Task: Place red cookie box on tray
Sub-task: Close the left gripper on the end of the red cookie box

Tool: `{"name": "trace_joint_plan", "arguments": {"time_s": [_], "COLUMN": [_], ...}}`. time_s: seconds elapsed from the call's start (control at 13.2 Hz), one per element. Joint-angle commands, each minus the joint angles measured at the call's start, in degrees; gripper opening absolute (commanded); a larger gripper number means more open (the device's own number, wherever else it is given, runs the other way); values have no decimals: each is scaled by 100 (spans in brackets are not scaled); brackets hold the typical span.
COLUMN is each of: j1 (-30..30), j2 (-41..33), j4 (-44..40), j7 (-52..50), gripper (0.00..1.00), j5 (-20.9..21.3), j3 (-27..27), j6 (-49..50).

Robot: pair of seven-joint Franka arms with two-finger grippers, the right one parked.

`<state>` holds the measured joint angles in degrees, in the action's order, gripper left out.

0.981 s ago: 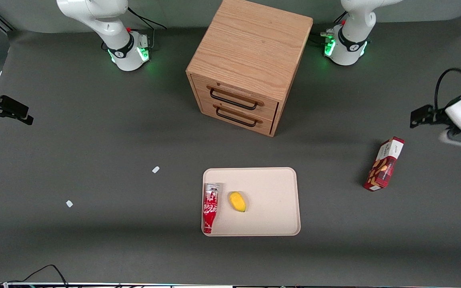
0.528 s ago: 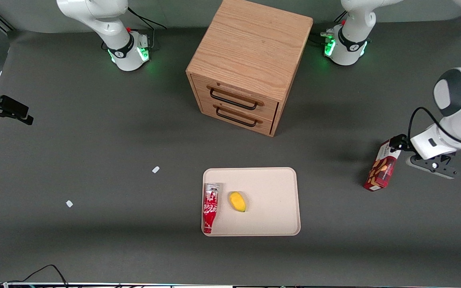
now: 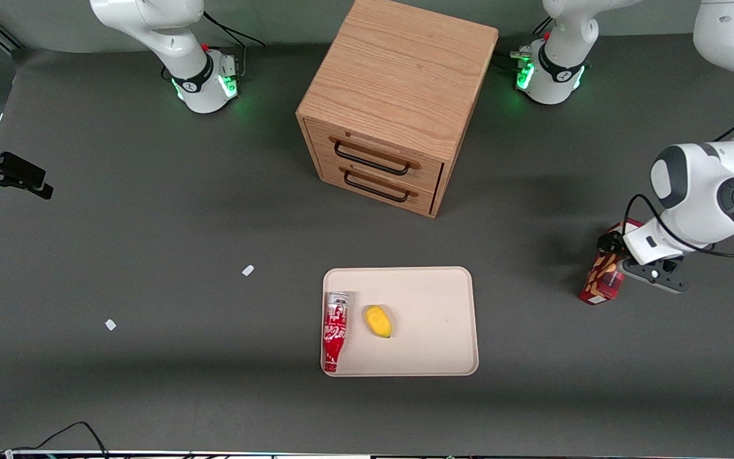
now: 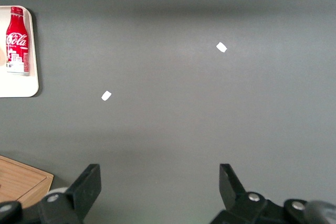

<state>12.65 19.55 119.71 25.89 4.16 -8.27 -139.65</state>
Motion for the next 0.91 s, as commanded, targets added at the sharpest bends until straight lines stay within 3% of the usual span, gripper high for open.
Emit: {"name": "trace_joint_plan", "arguments": {"time_s": [0.0,0.15,0.23,0.45,0.6,0.68,0.83], "j1": [-69,-139,-148,-140,-140,-140,-140], "j2": [189,303,304,304,304,304,295], "j4": [26,26,26,26,26,26,26], "j7": [57,57,57,57,57,57,22], "gripper": [100,100,92,35,5,0,0], "j5": [94,102,155,208,208,208,208], "j3": [54,177,194,194,203,195,203], "j6": [-281,-405,-414,-396,-335,-317,-300]}}
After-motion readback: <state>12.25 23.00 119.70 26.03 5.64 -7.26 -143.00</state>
